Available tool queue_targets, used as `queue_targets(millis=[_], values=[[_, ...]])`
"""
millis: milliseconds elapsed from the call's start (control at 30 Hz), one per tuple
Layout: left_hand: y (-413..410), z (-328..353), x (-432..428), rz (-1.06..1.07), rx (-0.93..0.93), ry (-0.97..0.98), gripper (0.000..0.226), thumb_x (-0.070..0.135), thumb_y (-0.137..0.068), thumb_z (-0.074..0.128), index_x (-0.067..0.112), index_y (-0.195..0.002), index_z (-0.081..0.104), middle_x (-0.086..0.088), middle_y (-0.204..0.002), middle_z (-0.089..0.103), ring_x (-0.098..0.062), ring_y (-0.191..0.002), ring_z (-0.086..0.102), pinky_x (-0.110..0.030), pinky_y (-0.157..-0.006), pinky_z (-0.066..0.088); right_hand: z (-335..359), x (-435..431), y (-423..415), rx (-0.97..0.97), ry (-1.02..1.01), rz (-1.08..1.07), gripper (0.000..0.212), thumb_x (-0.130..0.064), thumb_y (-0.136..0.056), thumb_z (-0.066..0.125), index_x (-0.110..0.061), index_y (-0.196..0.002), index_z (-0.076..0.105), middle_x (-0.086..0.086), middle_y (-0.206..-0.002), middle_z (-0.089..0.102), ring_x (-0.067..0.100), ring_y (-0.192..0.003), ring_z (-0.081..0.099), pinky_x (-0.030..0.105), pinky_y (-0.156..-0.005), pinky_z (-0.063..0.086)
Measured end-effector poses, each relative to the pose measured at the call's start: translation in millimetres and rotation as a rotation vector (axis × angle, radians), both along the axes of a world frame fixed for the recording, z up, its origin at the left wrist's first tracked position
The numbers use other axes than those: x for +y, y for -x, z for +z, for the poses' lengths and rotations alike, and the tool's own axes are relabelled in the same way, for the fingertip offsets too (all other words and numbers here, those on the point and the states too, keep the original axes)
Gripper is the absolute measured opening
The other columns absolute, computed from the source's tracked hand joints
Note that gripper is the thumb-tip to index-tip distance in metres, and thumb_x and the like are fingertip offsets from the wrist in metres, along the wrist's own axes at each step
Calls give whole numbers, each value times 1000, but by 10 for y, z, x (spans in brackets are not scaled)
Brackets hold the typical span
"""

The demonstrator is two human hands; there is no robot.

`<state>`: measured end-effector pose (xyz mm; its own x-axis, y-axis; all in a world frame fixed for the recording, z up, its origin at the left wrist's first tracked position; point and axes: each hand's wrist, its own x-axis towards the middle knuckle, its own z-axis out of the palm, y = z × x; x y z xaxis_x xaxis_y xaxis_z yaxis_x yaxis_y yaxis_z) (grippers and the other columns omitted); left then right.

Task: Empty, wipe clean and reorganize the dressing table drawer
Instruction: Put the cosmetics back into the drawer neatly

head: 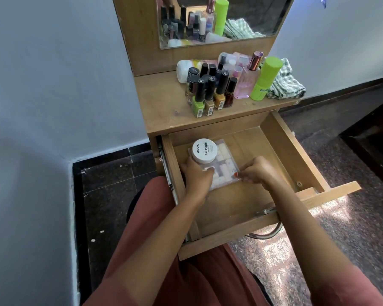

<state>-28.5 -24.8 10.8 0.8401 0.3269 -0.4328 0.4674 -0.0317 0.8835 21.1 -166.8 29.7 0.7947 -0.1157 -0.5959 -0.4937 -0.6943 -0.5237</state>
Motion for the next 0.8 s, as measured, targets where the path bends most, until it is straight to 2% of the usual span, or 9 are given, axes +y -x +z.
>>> queue_targets(millis=[33, 100, 167, 267, 333, 433, 600, 700, 800], values=[[36, 10, -2, -39, -24, -63, 74, 0, -77, 64, 7, -141, 27, -14, -143, 27, -23, -134, 29, -29, -110, 31, 1, -1, -17, -26, 13, 11, 27, -12, -75, 73, 6, -94, 68, 18, -87, 65, 22, -76, 57, 37, -77, 51], [116, 45, -6, -128, -91, -204, 85, -2, -76, 66, 8, -144, 16, -12, -145, 16, -23, -136, 21, -18, -108, 21, 10, 17, -53, -81, 21, 22, 27, -13, -74, 73, 5, -94, 68, 19, -93, 66, 23, -79, 57, 41, -81, 52], [158, 76, -5, -258, -146, -392, 91, 3, -76, 68, 10, -146, 9, -12, -147, 9, -26, -137, 18, -24, -110, 20, 37, 58, -82, -121, 10, 41, 26, -11, -75, 72, 4, -96, 68, 17, -97, 66, 23, -84, 57, 41, -83, 51], [154, 102, 4, -513, -158, -674, 95, 15, -79, 68, 12, -146, 1, -10, -154, -3, -28, -143, -2, -32, -115, 10, 72, 129, -110, -183, -18, 85, 26, -7, -76, 70, 3, -99, 67, 16, -102, 65, 24, -88, 58, 39, -83, 50], [125, 94, 15, -651, -122, -788, 99, 20, -79, 69, 11, -146, -3, -8, -155, -8, -28, -143, -9, -35, -116, 7, 72, 163, -123, -207, -16, 89, 25, -6, -75, 70, 5, -97, 66, 22, -104, 66, 23, -85, 56, 41, -82, 50], [117, 74, 12, -780, -64, -863, 101, 17, -79, 70, 7, -146, -6, -9, -155, -14, -27, -143, -14, -36, -117, 3, 58, 192, -139, -211, 5, 83, 25, -6, -75, 70, 7, -95, 66, 23, -104, 66, 22, -83, 55, 41, -81, 50], [122, 82, 13, -764, -83, -1025, 85, 5, -86, 58, 3, -145, -3, -13, -155, -8, -27, -144, -5, -33, -117, 2, 30, 247, -166, -204, 38, 88, 26, -9, -73, 72, 5, -95, 67, 19, -102, 67, 30, -93, 62, 40, -83, 51], [156, 82, 11, -751, -87, -1135, 77, 7, -90, 52, 0, -144, -2, -17, -155, -3, -28, -144, 0, -35, -117, 1, 5, 308, -181, -181, 51, 123, 27, -12, -74, 72, 2, -96, 67, 13, -94, 63, 23, -83, 57, 32, -73, 47], [182, 79, 16, -731, -88, -1208, 71, 7, -92, 46, -3, -143, -2, -21, -154, -1, -31, -144, 4, -38, -117, 2, 1, 391, -190, -161, 50, 149, 28, -14, -75, 72, 1, -98, 67, 12, -96, 64, 22, -84, 58, 29, -69, 44]])
